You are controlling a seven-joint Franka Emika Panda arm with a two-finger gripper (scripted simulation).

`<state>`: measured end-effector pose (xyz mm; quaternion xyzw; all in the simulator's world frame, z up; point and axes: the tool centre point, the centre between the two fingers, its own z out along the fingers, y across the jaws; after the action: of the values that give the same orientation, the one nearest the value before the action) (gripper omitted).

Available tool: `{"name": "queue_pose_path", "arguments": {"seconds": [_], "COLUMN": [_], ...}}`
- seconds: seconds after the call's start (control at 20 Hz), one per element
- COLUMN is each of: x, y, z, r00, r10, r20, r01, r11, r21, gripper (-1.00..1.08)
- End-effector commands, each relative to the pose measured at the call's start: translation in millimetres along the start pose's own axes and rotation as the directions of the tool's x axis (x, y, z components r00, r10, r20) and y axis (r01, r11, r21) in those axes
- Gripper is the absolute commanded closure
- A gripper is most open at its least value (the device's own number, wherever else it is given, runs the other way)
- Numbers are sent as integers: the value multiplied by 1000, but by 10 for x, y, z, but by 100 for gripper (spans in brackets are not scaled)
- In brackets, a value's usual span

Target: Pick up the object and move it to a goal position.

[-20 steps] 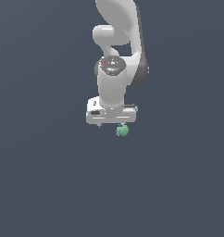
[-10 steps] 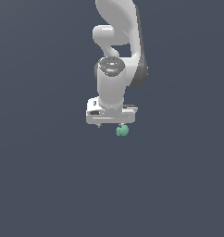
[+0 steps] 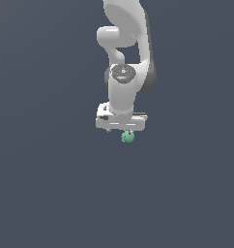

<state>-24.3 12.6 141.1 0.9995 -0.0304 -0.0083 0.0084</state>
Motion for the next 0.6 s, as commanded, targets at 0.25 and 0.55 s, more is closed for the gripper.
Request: {"name": "queue_pose_path", "arguments": {"seconds": [0.25,0.55], "x": [-195,-342], "y": [-234,-376], "z": [241,394], "r00": [989,970], "r10": [145,243], "r20": [-6,-8], "r01": [-145,-243], "r11": [989,970], "r21": [10,17], "gripper": [-92,-92]}}
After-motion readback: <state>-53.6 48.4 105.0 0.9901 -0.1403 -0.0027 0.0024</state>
